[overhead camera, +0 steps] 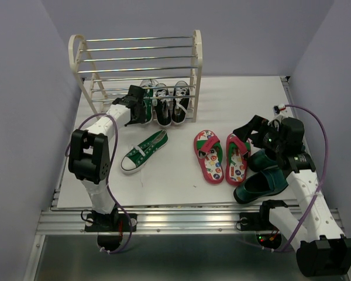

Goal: Place and organize the shoes onto the shoe shelf

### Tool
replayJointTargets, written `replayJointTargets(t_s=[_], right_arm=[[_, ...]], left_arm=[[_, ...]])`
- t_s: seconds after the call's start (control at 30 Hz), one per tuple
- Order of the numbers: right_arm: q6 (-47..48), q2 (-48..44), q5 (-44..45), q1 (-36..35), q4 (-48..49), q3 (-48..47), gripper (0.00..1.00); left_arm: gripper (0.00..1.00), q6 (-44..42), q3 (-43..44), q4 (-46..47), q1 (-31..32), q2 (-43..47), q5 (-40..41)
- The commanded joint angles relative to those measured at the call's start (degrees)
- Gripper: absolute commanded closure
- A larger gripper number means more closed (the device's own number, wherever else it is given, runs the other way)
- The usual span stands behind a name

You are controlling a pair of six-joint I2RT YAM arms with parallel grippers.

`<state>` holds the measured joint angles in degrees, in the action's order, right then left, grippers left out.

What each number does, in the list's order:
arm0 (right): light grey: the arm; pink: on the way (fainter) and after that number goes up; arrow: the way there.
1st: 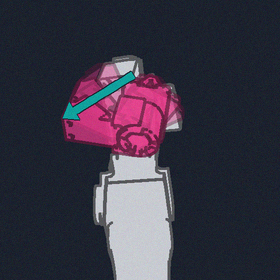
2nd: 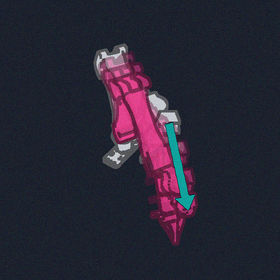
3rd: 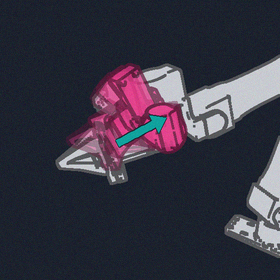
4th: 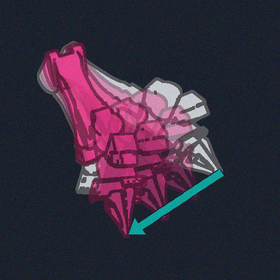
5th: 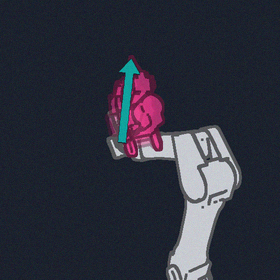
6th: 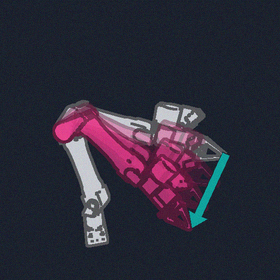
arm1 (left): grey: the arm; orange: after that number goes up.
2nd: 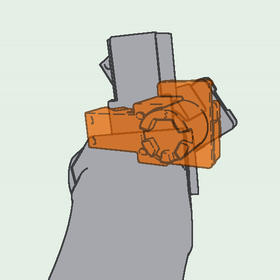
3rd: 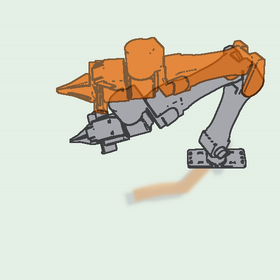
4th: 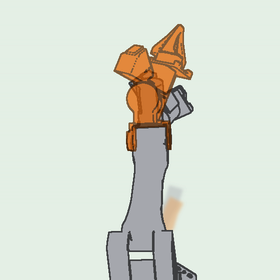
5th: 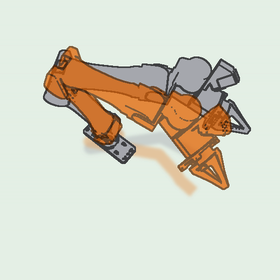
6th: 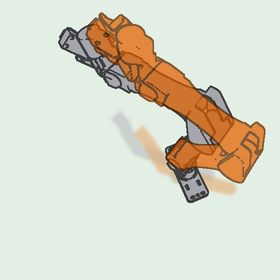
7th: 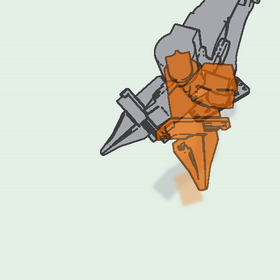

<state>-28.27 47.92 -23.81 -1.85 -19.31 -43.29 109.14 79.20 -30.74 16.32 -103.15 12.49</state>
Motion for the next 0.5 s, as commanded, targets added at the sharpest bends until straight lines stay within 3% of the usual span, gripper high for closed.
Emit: replayJointTargets(t_s=[0.0,0.47], right_arm=[[0.76,-0.64,0.08,0.0,0.41,-0.39,0.0],[1.64,0.33,1.23,0.0,0.41,-0.83,0.0]], left_arm=[[1.0,-2.71,2.54,0.68,-1.02,0.06,1.39],[1.0,1.86,2.2,-4.41,-0.94,5.24,11.15]])
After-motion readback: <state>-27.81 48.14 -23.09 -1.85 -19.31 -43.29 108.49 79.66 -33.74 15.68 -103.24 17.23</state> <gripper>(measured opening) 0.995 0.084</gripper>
